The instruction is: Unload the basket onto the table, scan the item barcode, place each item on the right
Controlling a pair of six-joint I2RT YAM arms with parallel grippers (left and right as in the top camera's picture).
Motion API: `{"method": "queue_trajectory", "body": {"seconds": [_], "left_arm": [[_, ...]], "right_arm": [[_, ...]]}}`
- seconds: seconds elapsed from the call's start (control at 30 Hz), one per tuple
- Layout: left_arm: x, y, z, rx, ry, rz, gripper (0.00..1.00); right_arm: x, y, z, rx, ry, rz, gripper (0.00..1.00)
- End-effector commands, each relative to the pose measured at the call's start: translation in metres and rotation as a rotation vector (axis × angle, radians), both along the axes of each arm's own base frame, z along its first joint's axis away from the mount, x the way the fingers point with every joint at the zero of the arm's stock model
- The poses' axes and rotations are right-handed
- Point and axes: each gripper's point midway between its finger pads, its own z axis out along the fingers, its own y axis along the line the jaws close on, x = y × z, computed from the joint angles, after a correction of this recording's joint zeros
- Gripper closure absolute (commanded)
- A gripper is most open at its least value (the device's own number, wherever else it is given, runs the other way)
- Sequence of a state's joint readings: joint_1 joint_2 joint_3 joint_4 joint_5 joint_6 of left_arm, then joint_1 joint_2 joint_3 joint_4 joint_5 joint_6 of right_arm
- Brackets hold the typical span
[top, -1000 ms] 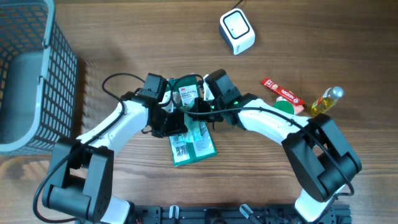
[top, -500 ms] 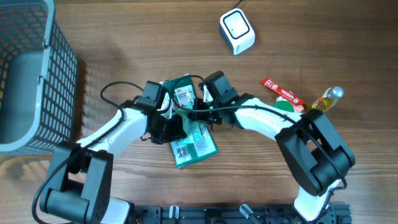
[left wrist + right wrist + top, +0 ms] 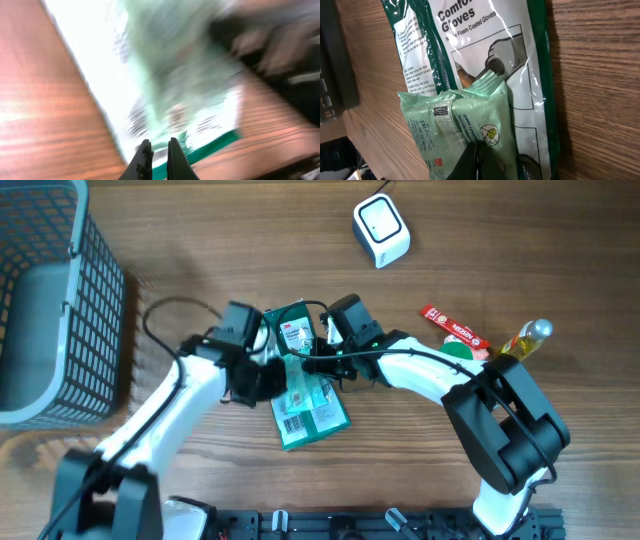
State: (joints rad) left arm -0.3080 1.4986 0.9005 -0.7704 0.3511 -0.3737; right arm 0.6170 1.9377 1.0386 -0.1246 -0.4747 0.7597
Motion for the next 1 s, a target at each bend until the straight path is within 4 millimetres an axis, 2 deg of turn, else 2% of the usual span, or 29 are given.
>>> {"method": "queue_trajectory", "body": {"seconds": [0.0,0.13,0.23,0.37,0.4,0.43,0.53,0.6,0.67,0.73,0.83,0.97], "left_arm": [[0.028,-0.005,0.023,-0.018,-0.138,0.013,0.96],[0.044,-0.001,0.008,0.028,-0.163,0.028,0.96],[0.046,-0.002,-0.012,0.044,-0.121,0.026,0.96],[0.048,0.012,-0.04,0.138,-0.08,0.042,0.96],[0.048,0.013,-0.044,0.146,-0.073,0.043,0.96],[0.049,0.013,-0.047,0.147,-0.069,0.042,0.96],[0.05,0.013,-0.05,0.148,-0.067,0.042,0.96],[0.052,0.012,-0.049,0.144,-0.077,0.043,0.96],[0.052,0.012,-0.049,0.144,-0.076,0.043,0.96],[0.052,0.012,-0.049,0.144,-0.076,0.043,0.96],[0.052,0.012,-0.049,0.144,-0.076,0.043,0.96],[0.052,0.012,-0.05,0.144,-0.075,0.043,0.96]], "right_arm": [[0.0,-0.022,-0.038,-0.119,0.034,-0.058,0.95],[0.0,-0.022,-0.038,-0.12,0.034,-0.058,0.95],[0.0,-0.022,-0.038,-0.12,0.034,-0.058,0.95],[0.0,-0.022,-0.038,-0.12,0.033,-0.056,0.93],[-0.001,-0.021,-0.037,-0.114,0.034,-0.048,0.96],[-0.002,-0.017,-0.031,-0.089,0.035,-0.03,0.96],[-0.001,-0.005,0.007,0.018,-0.023,0.058,0.96],[0.0,-0.006,0.038,0.05,-0.061,0.056,0.96],[-0.004,-0.008,0.051,0.055,-0.071,0.058,0.96],[-0.01,-0.011,0.052,0.041,-0.046,0.059,0.96],[-0.022,-0.018,0.041,0.007,0.008,0.061,0.96],[-0.036,-0.016,0.035,-0.02,0.039,0.084,0.96]]}}
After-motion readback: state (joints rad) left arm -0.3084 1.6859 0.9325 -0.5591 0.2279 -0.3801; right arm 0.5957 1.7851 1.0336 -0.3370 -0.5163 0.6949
